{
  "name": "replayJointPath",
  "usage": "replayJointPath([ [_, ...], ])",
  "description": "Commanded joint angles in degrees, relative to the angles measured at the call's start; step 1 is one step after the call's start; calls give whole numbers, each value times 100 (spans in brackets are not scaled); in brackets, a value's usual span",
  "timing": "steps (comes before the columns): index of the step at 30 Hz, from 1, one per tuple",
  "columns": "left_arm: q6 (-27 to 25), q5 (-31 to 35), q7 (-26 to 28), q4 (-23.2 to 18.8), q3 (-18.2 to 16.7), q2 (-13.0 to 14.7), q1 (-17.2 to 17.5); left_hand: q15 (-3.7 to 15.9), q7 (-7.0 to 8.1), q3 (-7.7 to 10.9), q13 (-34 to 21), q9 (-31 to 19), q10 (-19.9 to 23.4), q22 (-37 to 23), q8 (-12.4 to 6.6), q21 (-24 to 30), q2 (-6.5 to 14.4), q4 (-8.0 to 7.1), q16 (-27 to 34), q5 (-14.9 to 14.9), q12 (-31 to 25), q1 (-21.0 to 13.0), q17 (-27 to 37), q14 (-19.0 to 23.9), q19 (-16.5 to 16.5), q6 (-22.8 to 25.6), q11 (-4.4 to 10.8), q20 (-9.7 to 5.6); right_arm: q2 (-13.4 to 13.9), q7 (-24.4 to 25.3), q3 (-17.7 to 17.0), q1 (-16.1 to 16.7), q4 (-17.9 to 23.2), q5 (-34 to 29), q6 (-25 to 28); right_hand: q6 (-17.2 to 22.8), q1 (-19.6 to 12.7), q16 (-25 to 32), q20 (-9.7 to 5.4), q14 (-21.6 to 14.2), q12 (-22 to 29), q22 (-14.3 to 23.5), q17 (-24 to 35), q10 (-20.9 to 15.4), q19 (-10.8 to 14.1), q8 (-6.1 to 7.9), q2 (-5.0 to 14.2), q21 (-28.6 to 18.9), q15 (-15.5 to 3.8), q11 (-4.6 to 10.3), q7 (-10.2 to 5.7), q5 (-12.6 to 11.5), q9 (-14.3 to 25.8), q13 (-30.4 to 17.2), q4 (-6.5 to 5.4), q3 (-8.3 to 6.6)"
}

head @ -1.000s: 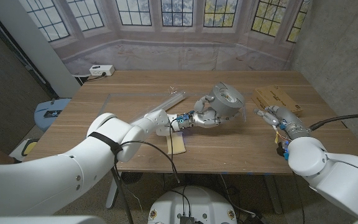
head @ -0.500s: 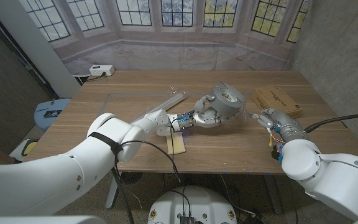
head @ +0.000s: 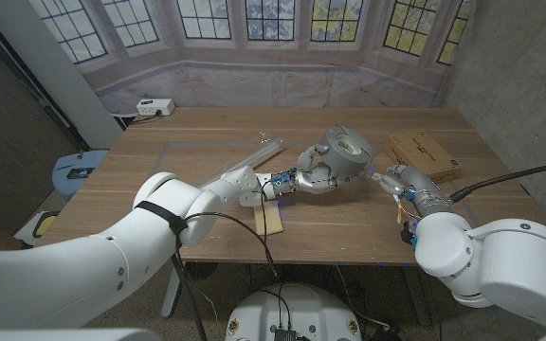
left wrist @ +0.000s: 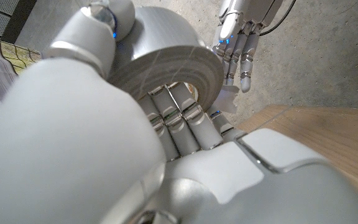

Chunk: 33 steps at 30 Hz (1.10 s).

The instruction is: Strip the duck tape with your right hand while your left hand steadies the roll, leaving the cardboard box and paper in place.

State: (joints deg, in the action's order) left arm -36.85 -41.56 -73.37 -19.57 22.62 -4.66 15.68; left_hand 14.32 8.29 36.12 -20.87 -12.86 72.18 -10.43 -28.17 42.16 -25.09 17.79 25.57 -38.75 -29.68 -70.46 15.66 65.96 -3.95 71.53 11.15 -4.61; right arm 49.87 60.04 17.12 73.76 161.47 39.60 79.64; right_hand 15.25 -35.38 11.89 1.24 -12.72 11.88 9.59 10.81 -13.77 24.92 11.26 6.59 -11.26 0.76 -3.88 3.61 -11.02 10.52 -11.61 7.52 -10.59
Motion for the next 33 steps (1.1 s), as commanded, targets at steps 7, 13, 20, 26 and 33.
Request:
replayJointPath([
  [7,-39,60,-106,-2,-12,-38,5,-152,-175,2367,-2462,-1817,649,-4,-2971,1099,1543,-675,417,22,-1065,-2246,1747,866,7,436,36,-48,-250,396,622,-388,-262,266,35,-7,-67,30,39,-9,5,20,24,-39,31,-25,4,-23,65,-60,52,22,23,-9,27,-11],
  [13,-84,83,-227,-8,43,-38,16,-152,-160,2386,-2481,-1821,650,-1,-2969,1113,1541,-671,410,30,-1076,-2242,1744,864,12,436,40,-48,-284,396,734,-437,-375,121,35,-10,-71,36,49,-27,12,20,27,-59,42,-26,6,-23,61,-66,64,22,23,-11,30,-10],
  [20,-110,99,-392,-15,124,-38,31,-149,-174,2407,-2463,-1851,645,0,-2983,1135,1536,-669,408,42,-1062,-2237,1748,869,21,440,32,-50,-294,396,823,-443,-468,-73,35,4,-77,52,61,-77,31,20,34,-106,62,-20,7,-23,39,-84,77,22,23,-16,35,-8],
  [26,-142,106,-528,-25,207,-35,47,-148,-163,2421,-2486,-1834,641,0,-2966,1150,1536,-666,407,52,-1073,-2241,1750,870,27,433,41,-49,-281,396,819,-364,-512,-206,35,59,-97,67,62,-131,60,20,39,-174,91,0,14,-26,28,-90,71,21,24,-23,46,-12],
  [33,-213,-242,-558,-186,591,64,103,-147,-160,2426,-2488,-1849,646,-1,-2971,1164,1533,-665,402,61,-1075,-2240,1749,869,37,433,37,-47,-251,396,841,-283,-496,-400,35,195,-116,109,59,-260,124,21,50,-333,182,41,24,-45,21,-83,55,21,26,-38,53,-13],
])
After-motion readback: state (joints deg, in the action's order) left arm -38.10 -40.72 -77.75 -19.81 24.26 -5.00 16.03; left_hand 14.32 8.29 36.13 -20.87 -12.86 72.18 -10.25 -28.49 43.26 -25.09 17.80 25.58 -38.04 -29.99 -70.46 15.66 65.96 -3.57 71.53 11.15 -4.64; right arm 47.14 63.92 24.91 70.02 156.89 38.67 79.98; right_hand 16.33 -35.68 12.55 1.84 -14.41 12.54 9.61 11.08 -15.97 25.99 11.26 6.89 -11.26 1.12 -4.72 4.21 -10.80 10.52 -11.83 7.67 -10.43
